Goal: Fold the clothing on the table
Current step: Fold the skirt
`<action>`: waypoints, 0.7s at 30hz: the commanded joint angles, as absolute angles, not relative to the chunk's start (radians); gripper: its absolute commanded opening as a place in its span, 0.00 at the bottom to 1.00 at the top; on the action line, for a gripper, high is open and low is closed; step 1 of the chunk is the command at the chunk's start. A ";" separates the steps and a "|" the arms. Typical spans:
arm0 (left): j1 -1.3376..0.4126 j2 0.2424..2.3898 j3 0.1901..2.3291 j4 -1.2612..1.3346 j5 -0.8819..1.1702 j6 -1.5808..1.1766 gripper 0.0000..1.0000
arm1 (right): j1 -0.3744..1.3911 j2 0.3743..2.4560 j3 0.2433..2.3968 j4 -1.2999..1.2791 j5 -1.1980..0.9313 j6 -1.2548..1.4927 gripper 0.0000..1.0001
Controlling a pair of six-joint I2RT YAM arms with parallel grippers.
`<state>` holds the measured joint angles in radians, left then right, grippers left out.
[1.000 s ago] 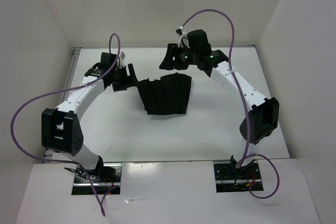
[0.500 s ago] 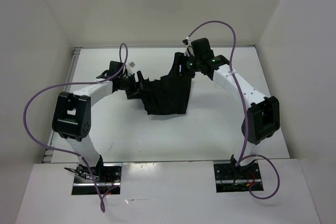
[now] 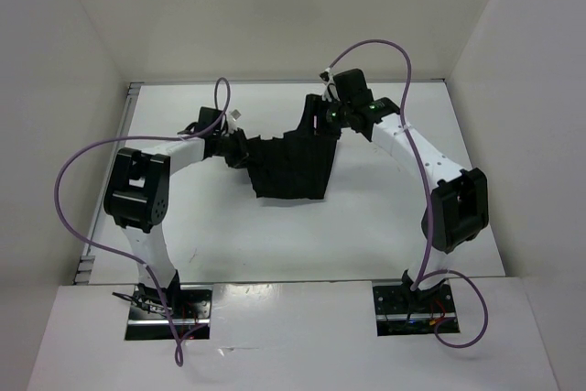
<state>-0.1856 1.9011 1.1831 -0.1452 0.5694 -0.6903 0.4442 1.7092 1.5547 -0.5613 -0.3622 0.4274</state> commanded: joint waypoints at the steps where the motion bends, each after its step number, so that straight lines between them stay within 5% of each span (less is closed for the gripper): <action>1: -0.193 1.891 1.253 -0.090 0.591 -0.689 0.20 | 0.439 1.663 1.513 -0.560 -0.362 0.445 0.63; 4: -0.193 1.901 1.276 -0.115 0.591 -0.678 0.00 | 0.439 1.641 1.480 -0.541 -0.362 0.445 0.63; 21: -0.213 1.928 1.512 -0.166 0.698 -0.603 0.00 | 0.439 1.660 1.442 -0.508 -0.382 0.454 0.63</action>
<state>-0.2245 1.8862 1.4361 -0.1829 0.6621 -0.6292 0.4442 1.6943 1.4487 -0.5541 -0.3641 0.4522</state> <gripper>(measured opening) 0.009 0.631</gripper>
